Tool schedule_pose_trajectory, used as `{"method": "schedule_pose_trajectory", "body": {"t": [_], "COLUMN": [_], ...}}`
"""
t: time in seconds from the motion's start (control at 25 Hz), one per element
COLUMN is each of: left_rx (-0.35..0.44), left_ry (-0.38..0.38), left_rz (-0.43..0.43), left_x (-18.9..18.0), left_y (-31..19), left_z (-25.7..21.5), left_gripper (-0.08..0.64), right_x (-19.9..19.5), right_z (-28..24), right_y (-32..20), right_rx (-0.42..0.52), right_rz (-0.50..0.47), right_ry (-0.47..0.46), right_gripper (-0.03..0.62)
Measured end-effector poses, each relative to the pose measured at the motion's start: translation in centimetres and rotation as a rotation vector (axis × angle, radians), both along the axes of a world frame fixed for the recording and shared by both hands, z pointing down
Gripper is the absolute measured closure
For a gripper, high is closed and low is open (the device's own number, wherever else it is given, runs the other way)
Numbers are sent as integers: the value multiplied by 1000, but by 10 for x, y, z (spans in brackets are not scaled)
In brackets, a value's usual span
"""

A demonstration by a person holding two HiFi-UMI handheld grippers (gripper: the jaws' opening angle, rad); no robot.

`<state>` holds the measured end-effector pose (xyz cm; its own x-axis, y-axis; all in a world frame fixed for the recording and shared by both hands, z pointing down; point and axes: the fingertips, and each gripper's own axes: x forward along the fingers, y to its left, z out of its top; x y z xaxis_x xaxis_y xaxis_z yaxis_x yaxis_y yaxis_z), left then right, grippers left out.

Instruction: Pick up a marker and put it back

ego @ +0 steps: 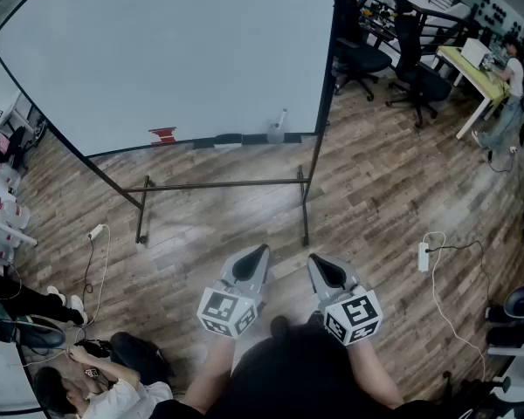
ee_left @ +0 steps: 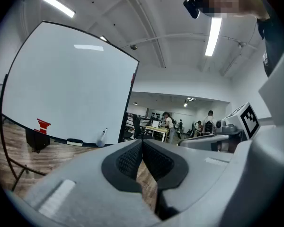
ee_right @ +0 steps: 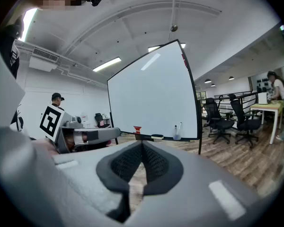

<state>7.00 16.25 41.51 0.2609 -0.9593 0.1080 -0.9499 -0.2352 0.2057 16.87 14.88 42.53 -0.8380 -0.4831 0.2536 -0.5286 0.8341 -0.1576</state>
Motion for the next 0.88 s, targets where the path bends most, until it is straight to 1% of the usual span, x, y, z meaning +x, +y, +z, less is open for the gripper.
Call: {"method": "schedule_pose_trajectory", "body": {"t": [0.24,0.4,0.68,0.88], "left_rx": [13,10,11,5], "left_ry": [8,0,5,17], "left_rz": [-18,-30,-26,-18], "left_x": [-17,-15,-10,-3], "left_y": [13,20,31,30], "left_z": [-2,-1,-2,2], "left_gripper": [551,551,551,549], "right_x": [-5,-3,0,2], "right_z": [-3,-1,-13,-12], "right_y": [11,18,24,23], "right_rx": [23,21,20,4], "right_rz": [8,5,42,44], "right_ry": [19,28,-67,-64], "right_gripper": [589,589,589,589]}}
